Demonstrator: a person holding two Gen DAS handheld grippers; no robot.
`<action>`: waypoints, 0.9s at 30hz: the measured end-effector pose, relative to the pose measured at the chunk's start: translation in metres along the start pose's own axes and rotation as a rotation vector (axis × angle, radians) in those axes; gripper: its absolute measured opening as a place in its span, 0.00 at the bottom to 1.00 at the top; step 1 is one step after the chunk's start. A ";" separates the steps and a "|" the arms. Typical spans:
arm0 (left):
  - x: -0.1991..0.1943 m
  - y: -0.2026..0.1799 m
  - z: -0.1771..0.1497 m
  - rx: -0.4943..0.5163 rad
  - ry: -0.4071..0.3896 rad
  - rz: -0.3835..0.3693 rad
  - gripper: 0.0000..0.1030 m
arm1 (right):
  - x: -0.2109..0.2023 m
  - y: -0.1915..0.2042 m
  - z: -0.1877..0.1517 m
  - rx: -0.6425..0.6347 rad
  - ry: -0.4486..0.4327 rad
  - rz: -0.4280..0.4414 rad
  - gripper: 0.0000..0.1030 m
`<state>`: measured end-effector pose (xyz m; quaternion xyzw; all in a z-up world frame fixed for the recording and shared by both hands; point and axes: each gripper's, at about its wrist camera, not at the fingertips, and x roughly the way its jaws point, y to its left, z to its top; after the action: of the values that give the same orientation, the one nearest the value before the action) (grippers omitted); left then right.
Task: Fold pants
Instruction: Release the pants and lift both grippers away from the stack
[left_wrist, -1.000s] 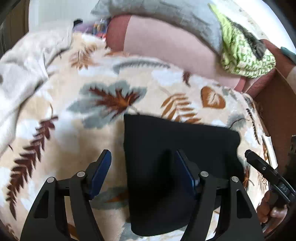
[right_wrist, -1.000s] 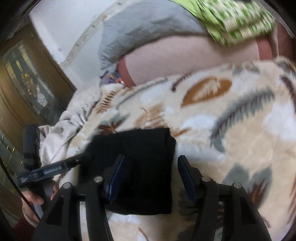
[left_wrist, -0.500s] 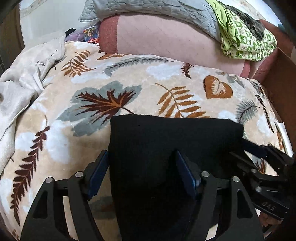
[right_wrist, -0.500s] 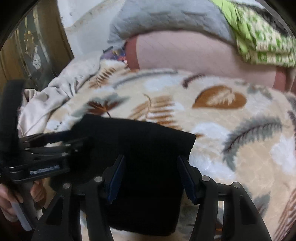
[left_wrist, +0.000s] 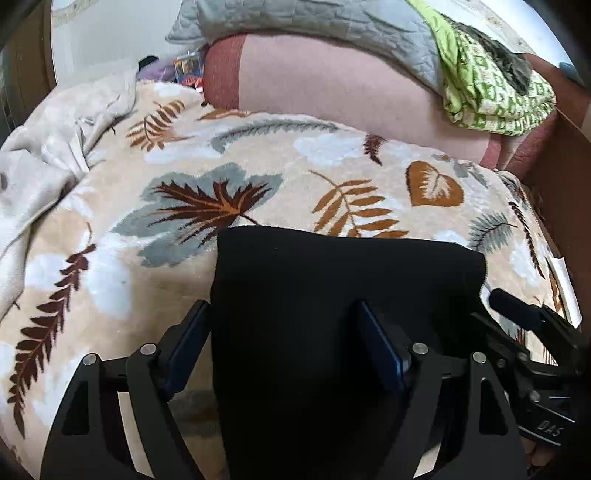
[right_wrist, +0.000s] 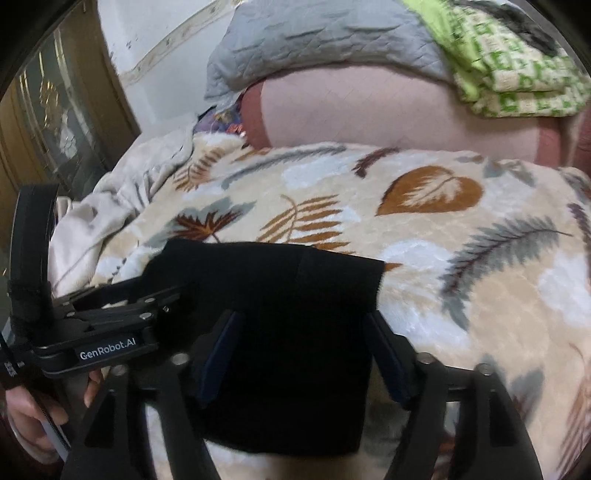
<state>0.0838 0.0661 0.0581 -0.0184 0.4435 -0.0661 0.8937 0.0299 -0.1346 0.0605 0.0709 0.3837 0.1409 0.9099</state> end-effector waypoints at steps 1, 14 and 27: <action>-0.004 -0.001 -0.001 0.007 -0.007 0.005 0.78 | -0.008 0.001 -0.002 0.006 -0.019 -0.011 0.73; -0.068 -0.009 -0.026 0.022 -0.110 0.079 0.79 | -0.059 0.013 -0.017 0.053 -0.099 -0.091 0.80; -0.092 -0.020 -0.038 0.050 -0.156 0.149 0.79 | -0.075 0.020 -0.023 0.056 -0.111 -0.113 0.80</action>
<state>-0.0037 0.0593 0.1094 0.0317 0.3710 -0.0088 0.9280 -0.0401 -0.1386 0.1003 0.0821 0.3400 0.0745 0.9339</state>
